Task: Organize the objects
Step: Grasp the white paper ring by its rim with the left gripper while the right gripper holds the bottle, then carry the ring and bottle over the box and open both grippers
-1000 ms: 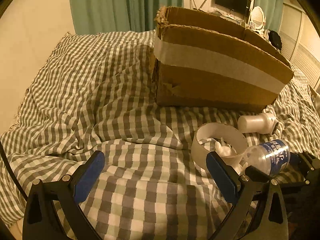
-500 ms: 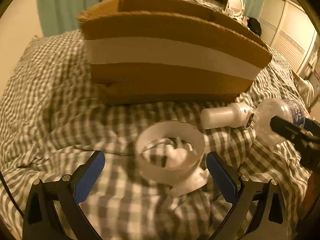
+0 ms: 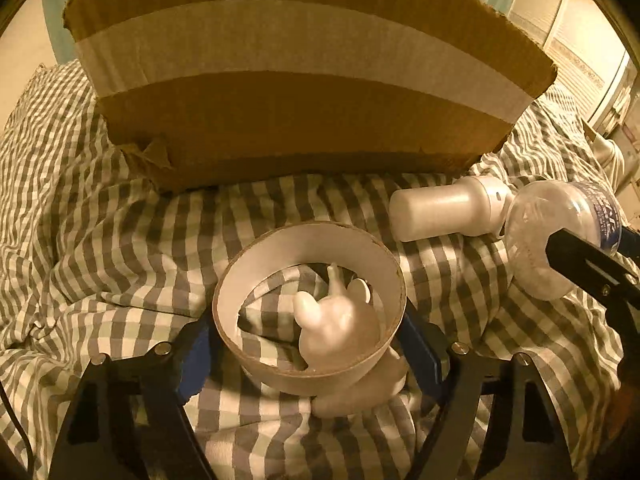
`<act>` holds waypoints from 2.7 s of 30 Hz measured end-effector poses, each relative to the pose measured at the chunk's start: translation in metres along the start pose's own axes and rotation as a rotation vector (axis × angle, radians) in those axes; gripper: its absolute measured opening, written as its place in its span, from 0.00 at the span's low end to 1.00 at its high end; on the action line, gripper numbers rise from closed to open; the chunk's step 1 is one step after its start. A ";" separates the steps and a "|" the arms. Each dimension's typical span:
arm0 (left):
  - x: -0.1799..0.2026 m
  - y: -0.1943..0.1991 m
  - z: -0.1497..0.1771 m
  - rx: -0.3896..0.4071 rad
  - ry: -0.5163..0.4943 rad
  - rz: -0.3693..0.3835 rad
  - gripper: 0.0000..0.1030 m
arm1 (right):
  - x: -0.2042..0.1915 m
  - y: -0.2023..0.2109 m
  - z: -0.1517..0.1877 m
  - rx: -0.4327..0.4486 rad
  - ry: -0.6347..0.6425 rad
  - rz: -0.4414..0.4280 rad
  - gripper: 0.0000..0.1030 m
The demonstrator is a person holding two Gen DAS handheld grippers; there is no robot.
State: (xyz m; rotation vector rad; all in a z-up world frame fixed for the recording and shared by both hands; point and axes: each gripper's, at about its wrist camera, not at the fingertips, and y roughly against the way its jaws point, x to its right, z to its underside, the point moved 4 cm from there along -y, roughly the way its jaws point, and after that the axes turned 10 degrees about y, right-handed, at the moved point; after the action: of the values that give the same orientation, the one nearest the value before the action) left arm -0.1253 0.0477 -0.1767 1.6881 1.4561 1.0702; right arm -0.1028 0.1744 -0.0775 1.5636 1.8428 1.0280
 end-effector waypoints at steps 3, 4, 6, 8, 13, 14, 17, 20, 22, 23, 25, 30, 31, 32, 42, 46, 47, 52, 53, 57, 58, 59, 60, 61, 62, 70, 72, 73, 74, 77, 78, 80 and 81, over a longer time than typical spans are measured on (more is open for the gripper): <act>0.003 0.011 0.002 0.041 -0.019 -0.026 0.80 | -0.003 0.001 0.001 0.000 0.006 -0.003 0.89; 0.003 0.017 0.003 0.057 -0.024 -0.032 0.80 | -0.004 0.002 0.001 -0.001 0.006 -0.004 0.89; 0.004 0.029 0.004 0.088 -0.028 -0.038 0.80 | -0.005 0.005 0.001 0.000 0.009 -0.009 0.89; 0.005 0.042 0.005 0.111 -0.023 -0.033 0.80 | -0.007 0.011 0.001 0.005 0.013 -0.013 0.89; 0.001 0.070 0.010 0.143 -0.015 -0.029 0.80 | -0.015 0.032 0.000 0.038 0.037 -0.026 0.89; -0.001 0.077 0.011 0.151 -0.012 -0.030 0.80 | -0.017 0.036 0.000 0.042 0.040 -0.026 0.89; -0.002 0.091 0.012 0.174 -0.007 -0.033 0.80 | -0.023 0.048 0.002 0.054 0.051 -0.033 0.89; -0.002 0.106 0.012 0.201 0.005 -0.034 0.80 | -0.028 0.062 0.004 0.067 0.061 -0.027 0.89; -0.003 0.118 0.011 0.220 0.019 -0.037 0.80 | -0.031 0.070 0.003 0.077 0.072 -0.021 0.89; -0.005 0.126 0.009 0.236 0.029 -0.040 0.80 | -0.033 0.075 0.002 0.086 0.076 -0.026 0.89; -0.005 0.139 0.005 0.255 0.039 -0.035 0.80 | -0.035 0.087 0.000 0.107 0.077 -0.044 0.89; -0.002 0.171 -0.012 0.307 0.040 -0.002 0.80 | -0.038 0.120 -0.018 0.177 0.087 -0.071 0.89; -0.001 0.179 -0.018 0.327 0.031 0.007 0.80 | -0.038 0.126 -0.024 0.194 0.087 -0.078 0.89; -0.001 0.185 -0.023 0.342 0.025 0.011 0.80 | -0.038 0.133 -0.030 0.213 0.090 -0.082 0.89; 0.001 0.219 -0.102 0.432 0.025 0.006 0.80 | -0.031 0.167 -0.104 0.345 0.160 -0.052 0.89; 0.004 0.214 -0.137 0.432 0.016 0.012 0.80 | -0.021 0.159 -0.139 0.358 0.171 -0.083 0.89; 0.004 0.213 -0.146 0.434 0.017 0.015 0.80 | -0.019 0.155 -0.149 0.358 0.182 -0.087 0.89; 0.007 0.192 -0.190 0.437 0.010 -0.005 0.80 | -0.004 0.134 -0.185 0.366 0.200 -0.088 0.89; 0.009 0.183 -0.199 0.431 0.003 -0.015 0.80 | 0.000 0.127 -0.191 0.368 0.196 -0.090 0.89; 0.009 0.152 -0.223 0.403 0.000 -0.018 0.80 | 0.012 0.091 -0.218 0.364 0.159 -0.088 0.89; 0.008 0.144 -0.227 0.396 0.000 -0.018 0.80 | 0.015 0.080 -0.223 0.355 0.148 -0.093 0.89; 0.008 0.134 -0.231 0.387 -0.002 -0.022 0.80 | 0.016 0.070 -0.228 0.346 0.139 -0.100 0.89; 0.008 0.122 -0.235 0.373 -0.008 -0.030 0.80 | 0.018 0.056 -0.233 0.336 0.125 -0.111 0.89; 0.009 0.114 -0.237 0.365 -0.015 -0.033 0.80 | 0.021 0.043 -0.237 0.325 0.110 -0.119 0.89; 0.010 0.104 -0.240 0.356 -0.021 -0.040 0.80 | 0.025 0.029 -0.241 0.312 0.095 -0.125 0.89; 0.016 0.046 -0.250 0.263 -0.056 -0.052 0.80 | 0.030 -0.043 -0.238 0.212 0.125 -0.079 0.89; 0.019 0.036 -0.252 0.237 -0.055 -0.059 0.80 | 0.033 -0.050 -0.236 0.204 0.122 -0.067 0.89; 0.019 0.031 -0.252 0.225 -0.060 -0.061 0.80 | 0.034 -0.053 -0.236 0.201 0.122 -0.061 0.89; 0.019 0.028 -0.251 0.215 -0.063 -0.063 0.80 | 0.034 -0.057 -0.236 0.196 0.123 -0.057 0.89; 0.018 0.021 -0.249 0.203 -0.076 -0.071 0.80 | 0.036 -0.063 -0.231 0.187 0.115 -0.052 0.89; 0.018 0.019 -0.249 0.204 -0.077 -0.070 0.80 | 0.037 -0.064 -0.233 0.187 0.112 -0.057 0.89; 0.020 0.014 -0.247 0.199 -0.078 -0.061 0.80 | 0.038 -0.066 -0.233 0.190 0.093 -0.072 0.89; 0.022 0.012 -0.246 0.193 -0.082 -0.055 0.81 | 0.038 -0.066 -0.234 0.188 0.082 -0.078 0.89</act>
State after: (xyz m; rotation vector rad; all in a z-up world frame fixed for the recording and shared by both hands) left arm -0.3385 0.0599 -0.0513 1.7913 1.5855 0.8437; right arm -0.3323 0.1566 0.0093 1.5607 2.0922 0.9187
